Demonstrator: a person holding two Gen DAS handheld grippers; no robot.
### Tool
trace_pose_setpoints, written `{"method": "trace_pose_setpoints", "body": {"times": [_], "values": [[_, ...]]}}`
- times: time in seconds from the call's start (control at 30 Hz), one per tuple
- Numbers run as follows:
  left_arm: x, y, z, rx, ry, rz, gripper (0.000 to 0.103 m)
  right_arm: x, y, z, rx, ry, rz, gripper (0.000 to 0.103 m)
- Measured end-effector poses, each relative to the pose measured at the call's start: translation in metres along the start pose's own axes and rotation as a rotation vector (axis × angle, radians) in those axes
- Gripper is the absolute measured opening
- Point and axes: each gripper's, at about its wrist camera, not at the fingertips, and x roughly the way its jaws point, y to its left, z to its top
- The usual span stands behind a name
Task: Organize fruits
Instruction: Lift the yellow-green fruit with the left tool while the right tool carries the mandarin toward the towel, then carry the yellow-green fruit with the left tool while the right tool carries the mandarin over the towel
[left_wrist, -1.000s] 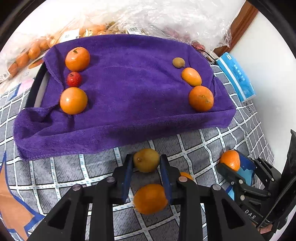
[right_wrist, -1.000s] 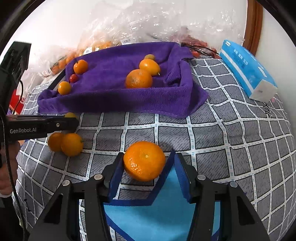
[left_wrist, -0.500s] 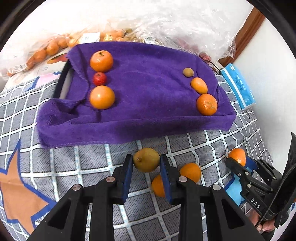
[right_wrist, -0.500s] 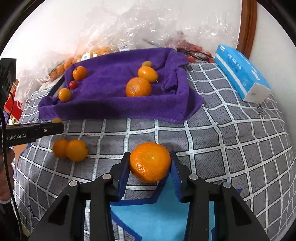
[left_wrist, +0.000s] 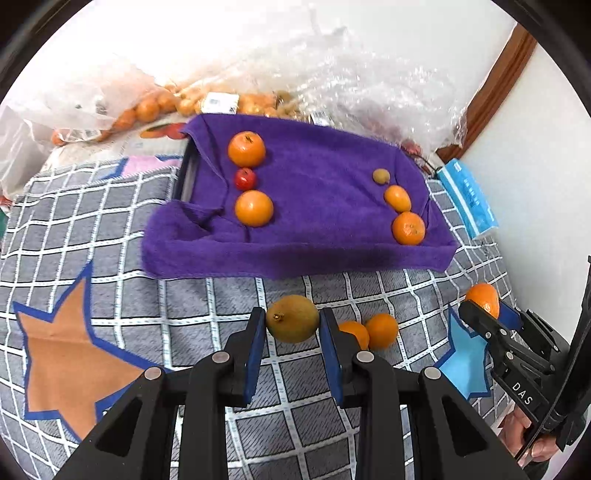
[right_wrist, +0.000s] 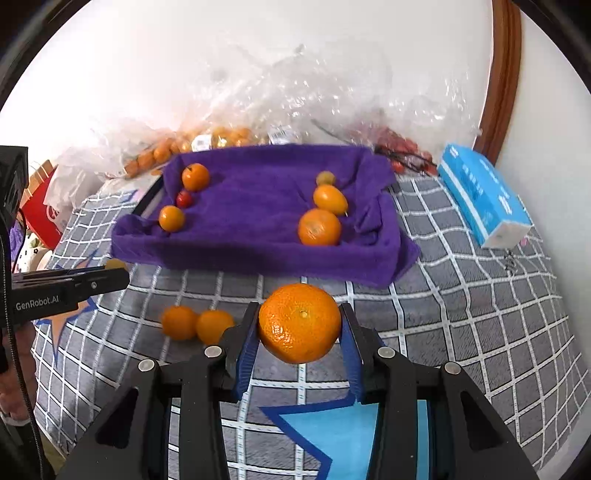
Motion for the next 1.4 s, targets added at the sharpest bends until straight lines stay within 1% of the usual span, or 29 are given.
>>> {"method": "trace_pose_setpoints", "body": {"times": [0.2, 0.27, 0.67, 1.03, 1.4], "values": [[-0.025, 0.003, 0.000, -0.005, -0.051, -0.002, 0.028, -0.018, 0.010, 0.011, 0.003, -0.041, -0.013, 0.041], [-0.034, 0.004, 0.001, -0.005, -0.068, -0.004, 0.028, -0.025, 0.014, 0.015, 0.001, -0.059, -0.029, 0.041], [-0.067, -0.002, 0.007, 0.019, -0.139, -0.010, 0.028, -0.052, 0.021, 0.033, 0.018, -0.136, -0.066, 0.041], [-0.077, -0.007, 0.017, 0.033, -0.167, -0.015, 0.028, -0.070, 0.021, 0.047, 0.023, -0.189, -0.076, 0.041], [-0.081, -0.012, 0.029, 0.042, -0.190, -0.007, 0.028, -0.076, 0.014, 0.061, 0.036, -0.222, -0.073, 0.041]]}}
